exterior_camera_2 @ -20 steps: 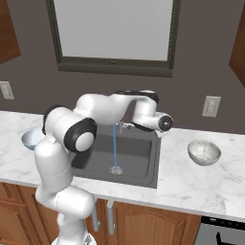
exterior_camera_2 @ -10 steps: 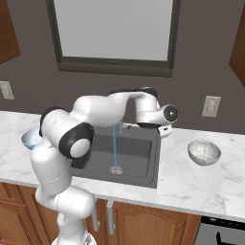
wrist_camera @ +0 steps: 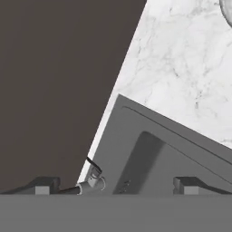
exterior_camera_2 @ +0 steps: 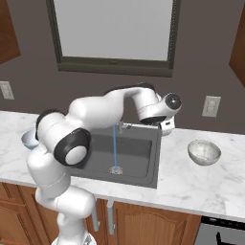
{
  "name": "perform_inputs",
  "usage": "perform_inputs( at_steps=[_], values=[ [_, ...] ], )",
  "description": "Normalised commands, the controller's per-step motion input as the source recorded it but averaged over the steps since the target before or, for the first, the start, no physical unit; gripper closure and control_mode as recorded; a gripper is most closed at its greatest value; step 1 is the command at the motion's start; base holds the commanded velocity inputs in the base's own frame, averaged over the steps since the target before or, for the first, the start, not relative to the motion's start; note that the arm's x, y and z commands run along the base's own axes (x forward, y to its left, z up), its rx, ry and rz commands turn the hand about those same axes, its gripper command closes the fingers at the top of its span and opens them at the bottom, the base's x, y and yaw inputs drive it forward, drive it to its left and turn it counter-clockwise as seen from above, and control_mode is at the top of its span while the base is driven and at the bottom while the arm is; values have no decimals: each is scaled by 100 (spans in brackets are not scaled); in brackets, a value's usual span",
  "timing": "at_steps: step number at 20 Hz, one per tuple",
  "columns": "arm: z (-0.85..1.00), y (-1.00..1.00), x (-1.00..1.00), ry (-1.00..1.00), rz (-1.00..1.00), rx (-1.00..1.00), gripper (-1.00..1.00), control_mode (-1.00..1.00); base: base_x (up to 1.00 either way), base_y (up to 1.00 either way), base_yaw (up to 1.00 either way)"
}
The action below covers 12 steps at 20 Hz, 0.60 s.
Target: Rinse each bowl for a few seconds and place them down in the sink or on the counter.
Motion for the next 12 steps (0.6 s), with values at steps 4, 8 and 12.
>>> perform_inputs(
  at_steps=[4,8,12],
  values=[
    [15,-1,-20,1,-12,0,-100,-100,0,0,0],
    [14,7,-19,0,-12,-4,-100,-100,0,0,0],
    [10,15,-26,0,-8,-7,-100,-100,0,0,0]
  ],
)
